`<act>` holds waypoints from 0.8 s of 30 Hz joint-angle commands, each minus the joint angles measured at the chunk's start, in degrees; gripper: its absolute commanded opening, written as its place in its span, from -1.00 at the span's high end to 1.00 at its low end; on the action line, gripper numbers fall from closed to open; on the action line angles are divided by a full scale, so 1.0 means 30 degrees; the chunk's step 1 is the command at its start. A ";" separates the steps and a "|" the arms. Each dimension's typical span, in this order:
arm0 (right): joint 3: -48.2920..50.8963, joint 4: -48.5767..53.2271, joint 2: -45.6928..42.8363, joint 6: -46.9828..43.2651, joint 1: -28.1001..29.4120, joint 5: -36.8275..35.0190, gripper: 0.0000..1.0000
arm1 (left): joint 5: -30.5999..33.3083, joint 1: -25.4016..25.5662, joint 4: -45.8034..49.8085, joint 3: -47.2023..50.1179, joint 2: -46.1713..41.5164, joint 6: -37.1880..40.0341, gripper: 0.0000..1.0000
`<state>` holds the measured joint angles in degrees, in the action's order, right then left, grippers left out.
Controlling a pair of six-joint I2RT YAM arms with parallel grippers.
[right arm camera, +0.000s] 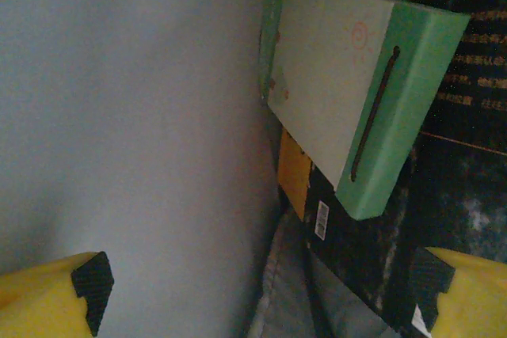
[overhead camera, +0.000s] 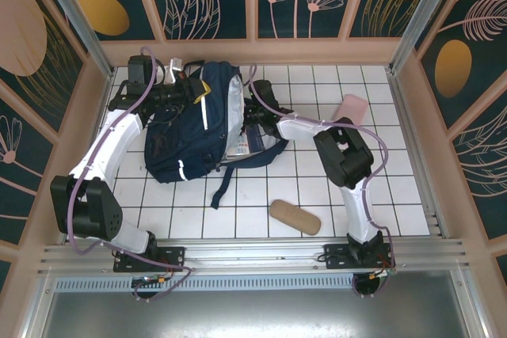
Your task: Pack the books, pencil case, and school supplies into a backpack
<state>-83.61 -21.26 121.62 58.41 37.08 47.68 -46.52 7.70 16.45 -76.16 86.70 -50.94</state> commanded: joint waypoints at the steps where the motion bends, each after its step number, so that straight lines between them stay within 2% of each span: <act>1: 0.0858 -0.0360 -0.1883 -0.1124 -0.0598 0.0128 -0.96 | -0.0420 -0.0342 -0.2040 -0.0223 -0.1119 0.0016 1.00; 7: 0.1804 0.7054 -0.5274 -0.5907 -0.1112 -0.5162 -0.95 | 0.0417 -0.0344 -0.1609 0.0472 -0.1873 0.0332 1.00; 15: 0.5184 1.1246 -0.9572 -0.8045 -0.2267 -0.9906 -0.90 | 0.1490 -0.0342 -0.3778 0.3791 -0.3019 -0.0584 1.00; 20: 0.5345 1.5574 -1.1388 -0.7874 -0.3861 -1.7895 -0.98 | 0.2443 -0.0160 -0.5538 0.6465 -0.3893 -0.1247 1.00; 24: 0.3408 1.9321 -1.0310 -0.6797 -0.5429 -2.2597 -0.98 | 0.2419 0.0419 -0.6266 0.7655 -0.3505 -0.1077 1.00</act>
<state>-69.38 24.93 89.86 36.60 23.11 -3.31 -41.39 8.60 2.68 -55.16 76.60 -53.52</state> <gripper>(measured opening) 0.989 0.064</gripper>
